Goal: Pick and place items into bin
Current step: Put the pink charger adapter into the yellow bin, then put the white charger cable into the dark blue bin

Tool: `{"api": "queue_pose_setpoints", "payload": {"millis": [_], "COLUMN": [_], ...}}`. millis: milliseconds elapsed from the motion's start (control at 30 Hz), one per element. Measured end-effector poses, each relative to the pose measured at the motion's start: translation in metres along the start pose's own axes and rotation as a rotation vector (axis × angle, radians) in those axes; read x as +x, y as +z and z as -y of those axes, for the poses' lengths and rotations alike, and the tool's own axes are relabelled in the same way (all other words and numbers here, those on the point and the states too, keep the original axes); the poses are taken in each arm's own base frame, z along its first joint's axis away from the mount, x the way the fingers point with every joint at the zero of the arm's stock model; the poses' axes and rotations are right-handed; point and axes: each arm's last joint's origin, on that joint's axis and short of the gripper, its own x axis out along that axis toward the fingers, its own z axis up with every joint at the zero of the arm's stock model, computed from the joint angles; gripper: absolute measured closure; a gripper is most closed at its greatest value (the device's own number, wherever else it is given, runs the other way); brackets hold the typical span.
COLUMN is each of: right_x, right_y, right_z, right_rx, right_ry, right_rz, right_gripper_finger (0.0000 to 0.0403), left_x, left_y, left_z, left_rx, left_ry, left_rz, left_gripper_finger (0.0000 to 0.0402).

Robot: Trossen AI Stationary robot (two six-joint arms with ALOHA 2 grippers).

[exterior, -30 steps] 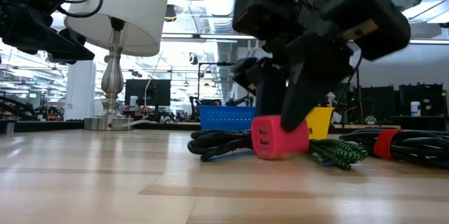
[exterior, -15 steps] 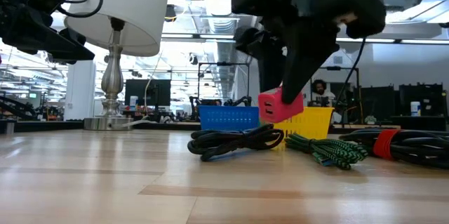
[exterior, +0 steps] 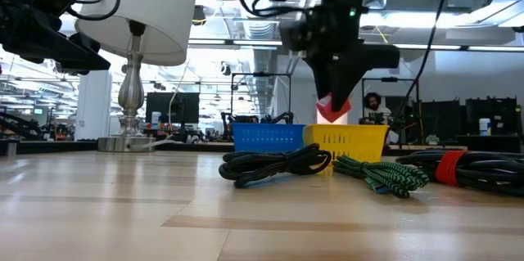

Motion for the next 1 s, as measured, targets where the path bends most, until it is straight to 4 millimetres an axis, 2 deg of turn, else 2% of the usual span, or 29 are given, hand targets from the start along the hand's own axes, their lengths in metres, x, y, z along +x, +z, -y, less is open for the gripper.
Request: {"api": "queue_pose_setpoints", "payload": {"millis": [133, 300, 567, 767, 867, 1000], "right_x": [0.007, 0.012, 0.012, 0.005, -0.002, -0.013], "right_y": [-0.007, -0.012, -0.012, -0.022, -0.025, -0.019], "right_z": [0.015, 0.026, 0.027, 0.010, -0.007, -0.038], "right_rx": [0.043, 0.086, 0.132, 0.246, 0.323, 0.399], "right_ry": [0.008, 0.012, 0.014, 0.049, 0.093, 0.143], "right_rz": [-0.022, -0.036, -0.040, -0.177, -0.250, -0.263], "right_gripper_finger": [0.0253, 0.0214, 0.0182, 0.0178, 0.0178, 0.0178], "left_x": [0.000, 0.000, 0.000, 0.000, 0.000, 0.000], "left_y": [0.000, 0.000, 0.000, 0.000, 0.000, 0.000], "left_z": [0.000, 0.000, 0.000, 0.000, 0.000, 0.000], "left_rx": [0.000, 0.000, 0.000, 0.000, 0.000, 0.000], "left_ry": [-0.001, 0.000, 0.000, -0.001, 0.000, 0.000], "left_rz": [0.000, 0.000, 0.000, 0.000, 0.001, 0.000], "left_gripper_finger": [0.0189, 0.0189, 0.0189, 0.0189, 0.0189, 0.0189]}}
